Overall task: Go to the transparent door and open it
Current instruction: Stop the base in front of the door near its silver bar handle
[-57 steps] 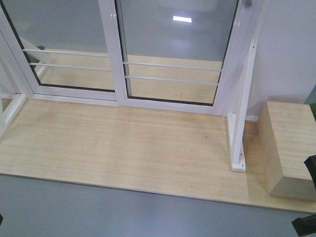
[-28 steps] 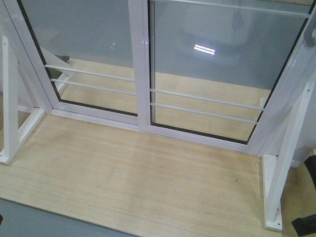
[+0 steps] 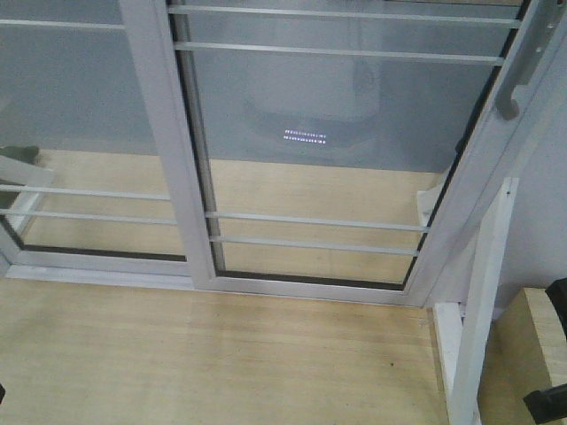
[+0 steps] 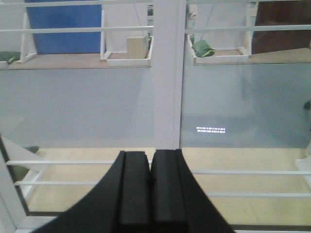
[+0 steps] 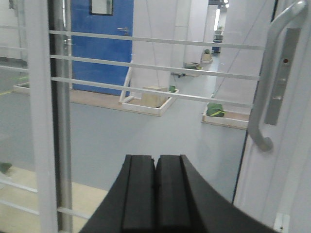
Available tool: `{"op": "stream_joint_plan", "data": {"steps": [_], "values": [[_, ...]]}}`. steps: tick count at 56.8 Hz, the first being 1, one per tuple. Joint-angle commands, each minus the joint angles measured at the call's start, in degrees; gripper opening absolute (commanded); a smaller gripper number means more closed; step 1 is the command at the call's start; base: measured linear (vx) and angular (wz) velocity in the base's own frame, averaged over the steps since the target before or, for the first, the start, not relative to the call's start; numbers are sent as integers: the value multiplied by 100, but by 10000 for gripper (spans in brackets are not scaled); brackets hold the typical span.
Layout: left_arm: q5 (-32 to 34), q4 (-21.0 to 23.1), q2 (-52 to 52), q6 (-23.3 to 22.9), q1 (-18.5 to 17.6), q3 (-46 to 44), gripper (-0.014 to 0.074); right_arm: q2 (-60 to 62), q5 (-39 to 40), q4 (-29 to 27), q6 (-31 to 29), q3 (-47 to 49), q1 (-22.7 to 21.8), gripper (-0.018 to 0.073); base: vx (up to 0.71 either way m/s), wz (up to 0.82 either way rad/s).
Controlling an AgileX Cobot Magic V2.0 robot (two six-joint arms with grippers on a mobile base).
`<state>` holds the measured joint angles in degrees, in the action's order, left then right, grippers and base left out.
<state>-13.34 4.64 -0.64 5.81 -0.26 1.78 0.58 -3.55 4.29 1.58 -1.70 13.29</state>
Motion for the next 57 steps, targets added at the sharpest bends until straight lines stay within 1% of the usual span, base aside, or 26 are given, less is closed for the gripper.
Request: {"op": "stream_joint_plan", "data": {"steps": [1, 13, 27, 40, 45, 57], "values": [[451, 18, -83, -35, -31, 55, 3, 31, 460, 2, -54, -20, -15, -1, 30, -46], [451, 18, -83, -35, -31, 55, 3, 31, 460, 2, -54, -20, -15, -1, 24, -39], [451, 18, -83, -35, -31, 55, 3, 31, 460, 2, -54, -20, -15, -1, 15, -21], [462, 18, -24, -35, -30, 55, 3, -74, 486, 2, -54, -14, -29, -1, 8, -1], [345, 13, -40, -35, -23, 55, 3, -83, 355, 2, -54, -20, 63, -1, -1, 6], [324, 19, -26, -35, -33, 55, 3, -83, 325, 2, -54, -20, 62, -1, 0, -1]]}}
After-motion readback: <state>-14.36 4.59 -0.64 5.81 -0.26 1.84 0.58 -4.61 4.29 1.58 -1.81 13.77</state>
